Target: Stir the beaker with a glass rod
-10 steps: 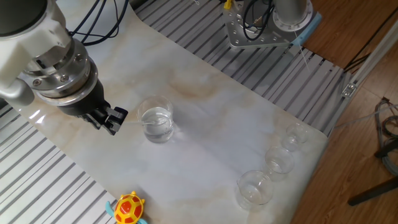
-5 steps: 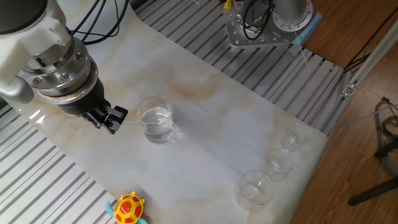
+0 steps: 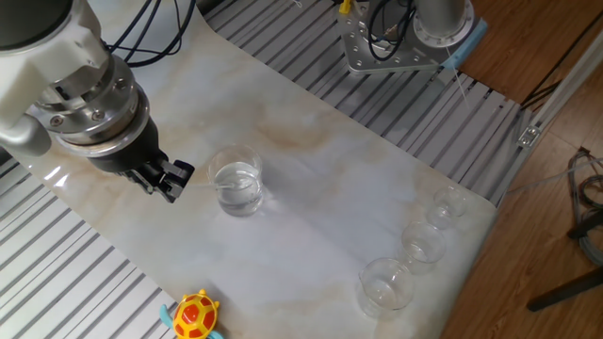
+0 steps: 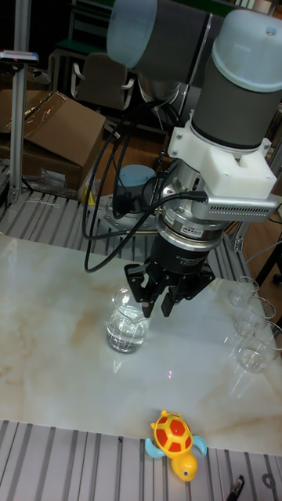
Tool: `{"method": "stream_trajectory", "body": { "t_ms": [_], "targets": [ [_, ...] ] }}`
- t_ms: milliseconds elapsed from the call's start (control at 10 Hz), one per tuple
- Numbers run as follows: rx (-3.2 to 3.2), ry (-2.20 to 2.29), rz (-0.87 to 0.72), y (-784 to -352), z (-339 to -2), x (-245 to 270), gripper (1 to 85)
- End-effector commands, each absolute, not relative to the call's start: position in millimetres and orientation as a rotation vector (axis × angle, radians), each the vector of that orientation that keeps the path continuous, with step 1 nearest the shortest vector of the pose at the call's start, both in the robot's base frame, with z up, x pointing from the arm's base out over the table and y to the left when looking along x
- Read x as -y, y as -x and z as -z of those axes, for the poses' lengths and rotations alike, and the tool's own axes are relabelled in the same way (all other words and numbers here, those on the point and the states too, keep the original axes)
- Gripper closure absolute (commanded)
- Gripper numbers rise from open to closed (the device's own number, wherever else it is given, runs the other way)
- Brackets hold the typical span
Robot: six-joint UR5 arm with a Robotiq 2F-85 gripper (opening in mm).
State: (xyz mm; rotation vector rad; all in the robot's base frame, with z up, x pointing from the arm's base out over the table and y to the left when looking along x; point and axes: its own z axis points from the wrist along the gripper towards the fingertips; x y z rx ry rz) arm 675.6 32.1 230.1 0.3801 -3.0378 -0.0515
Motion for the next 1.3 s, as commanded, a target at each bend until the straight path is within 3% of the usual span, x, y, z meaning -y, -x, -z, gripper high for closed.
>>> {"method": "stream_trajectory", "body": {
  "t_ms": [0,1200],
  "targets": [
    [3.041,-0.38,0.063,-676.6,-231.2,-34.9,52.3],
    [3.035,-0.347,0.084,-672.2,-230.0,-40.4,54.3]
  ]
}}
